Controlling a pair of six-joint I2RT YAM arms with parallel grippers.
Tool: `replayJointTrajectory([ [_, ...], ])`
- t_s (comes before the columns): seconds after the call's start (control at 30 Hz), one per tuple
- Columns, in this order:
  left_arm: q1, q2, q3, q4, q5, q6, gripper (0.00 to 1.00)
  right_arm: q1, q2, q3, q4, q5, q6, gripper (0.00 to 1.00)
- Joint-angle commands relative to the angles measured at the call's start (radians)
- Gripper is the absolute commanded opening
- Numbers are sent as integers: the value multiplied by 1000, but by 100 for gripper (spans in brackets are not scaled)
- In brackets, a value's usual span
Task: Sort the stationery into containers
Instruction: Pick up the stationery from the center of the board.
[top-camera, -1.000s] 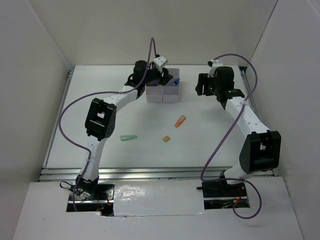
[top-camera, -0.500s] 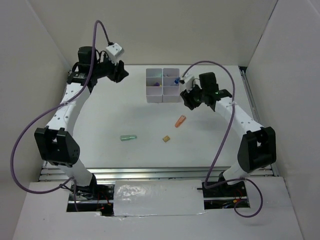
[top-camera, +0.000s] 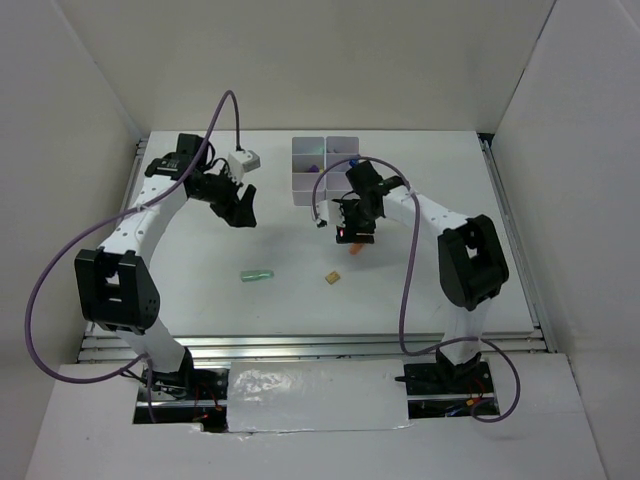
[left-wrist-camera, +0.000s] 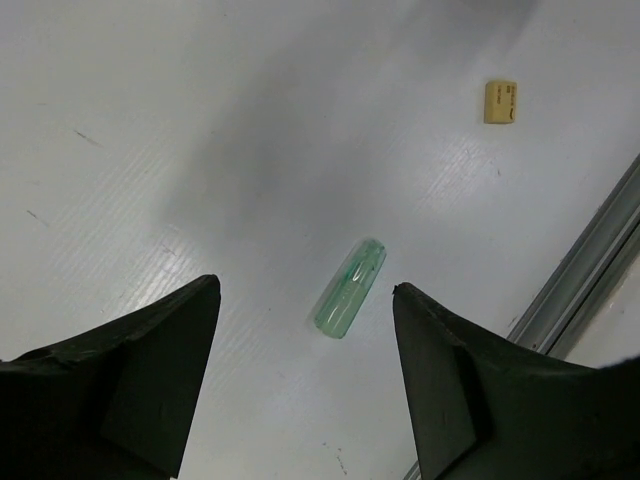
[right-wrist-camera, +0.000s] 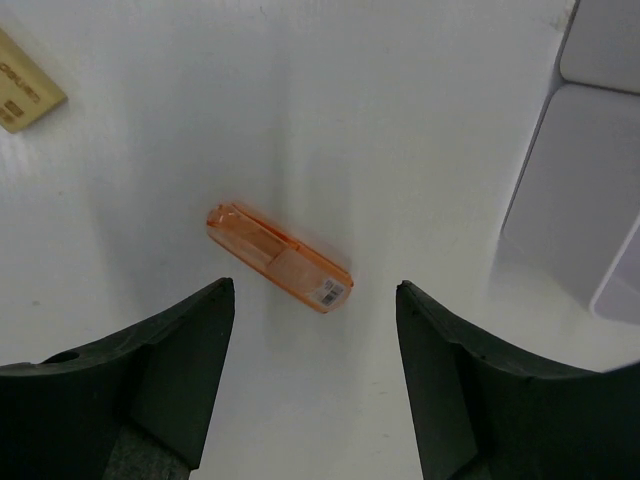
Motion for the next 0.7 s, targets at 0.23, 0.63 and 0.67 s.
replayJointTrajectory([
  [0.23,20,-11,-25,26,53,-21,85,15,99,108,-234,51,-278,73],
  [0.63,17,-38,-68,87,50,-73,86,32,163,106,-216,97,-407,74],
  [0.67,18,-40,-71,87,50,-73,86,41,172,105,-214,113,-419,74],
])
